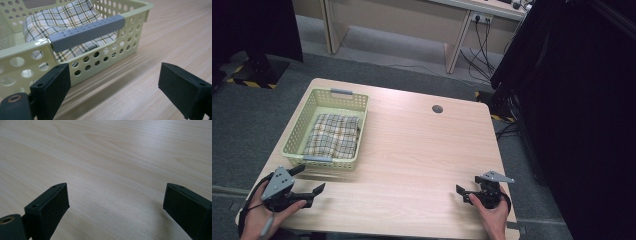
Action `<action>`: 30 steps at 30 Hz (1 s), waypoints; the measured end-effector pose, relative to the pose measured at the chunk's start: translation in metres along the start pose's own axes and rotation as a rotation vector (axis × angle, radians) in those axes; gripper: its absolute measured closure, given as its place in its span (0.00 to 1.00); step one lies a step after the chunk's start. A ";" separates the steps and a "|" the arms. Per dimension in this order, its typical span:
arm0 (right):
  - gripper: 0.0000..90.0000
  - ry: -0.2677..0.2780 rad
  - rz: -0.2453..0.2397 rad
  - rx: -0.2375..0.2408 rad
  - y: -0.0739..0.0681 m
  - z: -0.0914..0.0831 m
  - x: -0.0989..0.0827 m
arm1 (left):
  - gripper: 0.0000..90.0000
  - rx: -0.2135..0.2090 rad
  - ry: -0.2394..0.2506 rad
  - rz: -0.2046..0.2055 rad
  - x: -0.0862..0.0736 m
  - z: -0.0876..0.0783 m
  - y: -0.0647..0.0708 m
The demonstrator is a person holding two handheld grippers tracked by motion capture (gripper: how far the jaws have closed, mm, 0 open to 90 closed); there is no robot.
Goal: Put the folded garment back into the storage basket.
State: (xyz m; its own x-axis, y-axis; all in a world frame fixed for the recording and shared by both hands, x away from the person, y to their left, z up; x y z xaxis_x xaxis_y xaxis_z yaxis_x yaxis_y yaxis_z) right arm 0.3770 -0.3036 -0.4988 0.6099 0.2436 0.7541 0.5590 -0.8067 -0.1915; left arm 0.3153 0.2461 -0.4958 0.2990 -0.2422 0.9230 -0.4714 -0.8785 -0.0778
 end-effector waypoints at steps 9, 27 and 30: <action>0.08 -0.002 0.009 -0.003 0.003 0.001 -0.003 | 0.11 0.000 0.001 -0.002 0.000 0.000 0.000; 0.08 -0.001 0.010 -0.007 0.003 0.000 -0.003 | 0.11 0.017 0.001 0.000 0.000 0.000 0.000; 0.08 -0.002 0.014 -0.006 0.003 0.000 -0.003 | 0.11 0.017 0.000 -0.003 0.000 0.000 0.000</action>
State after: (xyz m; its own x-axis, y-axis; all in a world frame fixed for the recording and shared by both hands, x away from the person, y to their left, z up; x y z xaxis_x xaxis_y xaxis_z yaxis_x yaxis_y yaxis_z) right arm 0.3772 -0.3068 -0.5020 0.6186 0.2330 0.7504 0.5470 -0.8133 -0.1983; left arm 0.3153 0.2463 -0.4958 0.3002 -0.2390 0.9234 -0.4559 -0.8863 -0.0812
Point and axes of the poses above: each handheld gripper's, and its own axes: z roughly forward along the jaws, x roughly out of its top, y roughly to its right, the point moved 4 cm from there along z, roughly forward along the jaws, and after that the axes turned 6 degrees about x, right-handed, at the moved point
